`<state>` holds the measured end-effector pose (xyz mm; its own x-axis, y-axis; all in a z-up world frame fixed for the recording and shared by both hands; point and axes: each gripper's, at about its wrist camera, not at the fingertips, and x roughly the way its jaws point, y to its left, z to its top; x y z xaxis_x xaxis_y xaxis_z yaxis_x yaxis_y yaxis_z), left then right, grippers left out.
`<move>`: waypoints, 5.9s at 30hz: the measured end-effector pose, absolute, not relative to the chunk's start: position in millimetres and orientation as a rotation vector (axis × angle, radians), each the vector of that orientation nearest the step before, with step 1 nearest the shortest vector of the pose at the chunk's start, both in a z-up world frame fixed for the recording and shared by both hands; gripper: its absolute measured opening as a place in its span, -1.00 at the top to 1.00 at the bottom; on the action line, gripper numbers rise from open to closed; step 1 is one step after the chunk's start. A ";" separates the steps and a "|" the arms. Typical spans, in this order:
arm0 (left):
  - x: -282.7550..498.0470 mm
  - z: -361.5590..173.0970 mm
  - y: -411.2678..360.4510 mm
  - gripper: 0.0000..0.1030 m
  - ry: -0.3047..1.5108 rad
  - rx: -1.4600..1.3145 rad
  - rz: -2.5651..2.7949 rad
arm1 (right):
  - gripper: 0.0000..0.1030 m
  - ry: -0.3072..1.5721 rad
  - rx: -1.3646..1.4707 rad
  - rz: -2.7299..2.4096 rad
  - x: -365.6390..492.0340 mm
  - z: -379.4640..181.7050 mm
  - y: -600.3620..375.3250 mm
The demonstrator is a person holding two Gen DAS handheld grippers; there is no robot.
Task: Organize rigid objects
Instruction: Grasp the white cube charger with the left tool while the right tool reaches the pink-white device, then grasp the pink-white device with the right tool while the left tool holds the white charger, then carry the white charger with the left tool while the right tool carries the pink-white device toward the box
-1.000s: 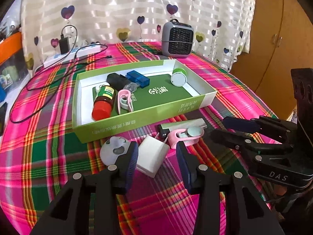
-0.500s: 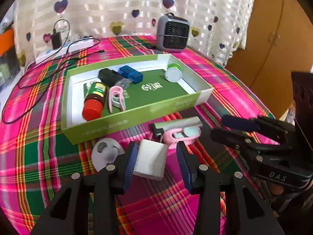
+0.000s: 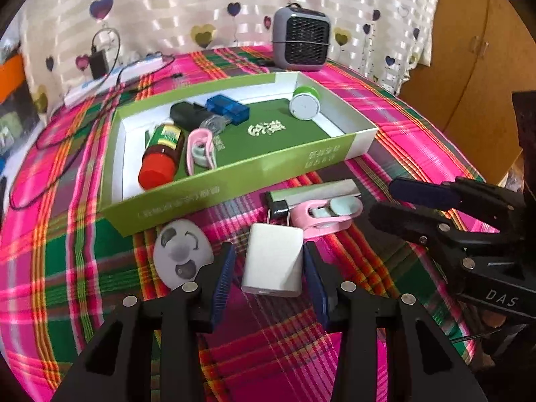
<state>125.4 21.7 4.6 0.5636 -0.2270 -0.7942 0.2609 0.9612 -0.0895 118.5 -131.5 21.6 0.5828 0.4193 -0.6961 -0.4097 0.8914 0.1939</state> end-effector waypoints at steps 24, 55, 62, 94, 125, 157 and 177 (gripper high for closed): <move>94.7 5.9 43.7 0.37 0.921 -0.028 -0.246 | 0.21 0.823 -0.133 0.600 124.6 23.2 -93.7; 85.0 4.9 68.9 0.36 0.907 -0.088 -0.207 | 0.21 0.879 -0.217 0.680 120.0 6.9 -62.6; 85.7 5.0 67.2 0.36 0.899 -0.094 -0.195 | 0.21 0.875 -0.249 0.606 121.2 6.2 -56.9; 84.6 4.0 66.3 0.37 0.885 -0.086 -0.169 | 0.59 0.880 -0.207 0.535 125.3 6.6 -63.8; 83.7 6.3 63.5 0.37 0.882 -0.079 -0.180 | 0.64 0.879 -0.159 0.545 118.5 9.3 -69.0; 94.1 47.7 51.2 0.37 0.780 -0.061 -0.185 | 0.64 0.801 -0.072 0.507 120.9 43.7 -93.7; 152.0 55.8 43.5 0.37 0.769 -0.086 -0.215 | 0.64 0.795 -0.045 0.427 181.9 58.9 -114.6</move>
